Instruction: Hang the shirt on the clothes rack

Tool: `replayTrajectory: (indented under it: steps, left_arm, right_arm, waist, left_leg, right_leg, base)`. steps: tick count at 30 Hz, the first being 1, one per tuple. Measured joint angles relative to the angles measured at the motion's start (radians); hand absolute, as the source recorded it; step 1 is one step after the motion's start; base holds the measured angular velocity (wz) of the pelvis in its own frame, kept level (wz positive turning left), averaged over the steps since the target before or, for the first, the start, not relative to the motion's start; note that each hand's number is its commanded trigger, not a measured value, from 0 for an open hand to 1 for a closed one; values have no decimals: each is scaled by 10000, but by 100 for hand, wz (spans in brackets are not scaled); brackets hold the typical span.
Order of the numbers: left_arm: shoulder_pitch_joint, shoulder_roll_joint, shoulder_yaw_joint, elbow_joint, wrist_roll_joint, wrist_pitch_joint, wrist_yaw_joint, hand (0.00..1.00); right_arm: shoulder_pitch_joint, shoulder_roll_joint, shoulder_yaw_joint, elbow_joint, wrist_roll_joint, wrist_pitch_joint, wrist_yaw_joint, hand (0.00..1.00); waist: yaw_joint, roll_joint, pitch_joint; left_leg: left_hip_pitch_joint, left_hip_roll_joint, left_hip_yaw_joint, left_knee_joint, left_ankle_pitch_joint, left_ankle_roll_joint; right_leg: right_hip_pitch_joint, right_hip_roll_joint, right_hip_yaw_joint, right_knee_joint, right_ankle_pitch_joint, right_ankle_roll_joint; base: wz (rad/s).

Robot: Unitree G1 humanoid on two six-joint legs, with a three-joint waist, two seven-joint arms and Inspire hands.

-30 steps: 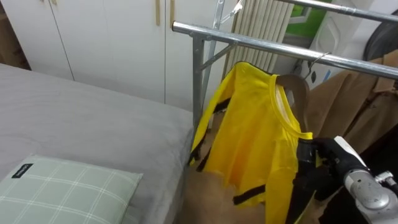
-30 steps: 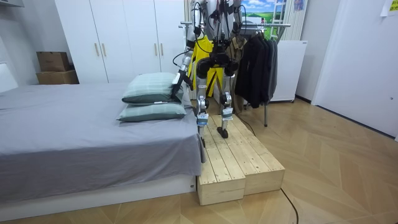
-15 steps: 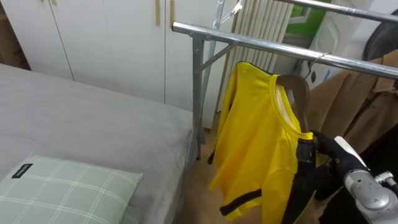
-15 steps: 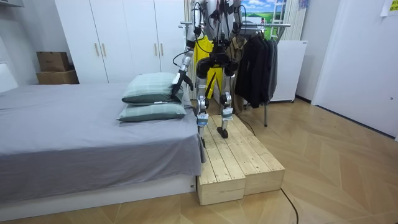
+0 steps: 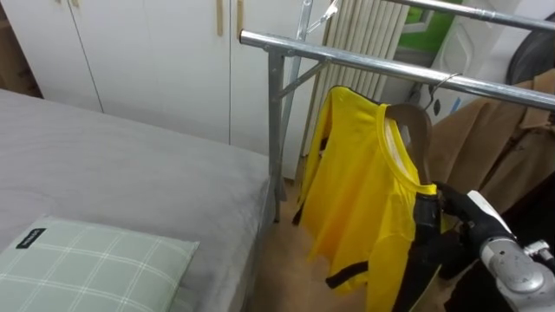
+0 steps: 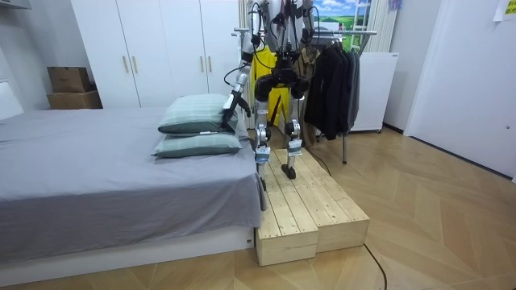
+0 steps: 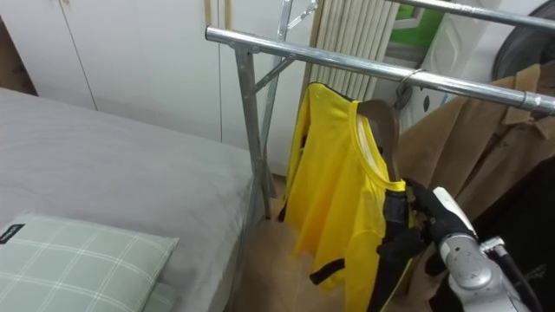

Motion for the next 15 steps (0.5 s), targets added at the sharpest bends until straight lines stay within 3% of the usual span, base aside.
replayTrajectory:
  steps: [11, 15]
  left_arm:
    - [2, -30, -6, 5, -7, 52, -15, 0]
    - [13, -33, 88, 4, 8, 91, -17, 0]
  right_arm:
    - [11, -3, -79, -424, 477, 137, -593, 0]
    - [43, 9, -638, -772, 2351, 283, -783, 0]
  waist:
    - [-99, 14, -11]
    - [-226, 25, -20]
  left_leg:
    - [-150, 11, 71, 100, 2, -3]
    - [-133, 26, 85, 102, 4, -6]
  right_leg:
    - [-163, 45, 112, 26, 23, -31]
    - [-149, 59, 134, 10, 27, -36]
  base:
    - [-1]
    - [0]
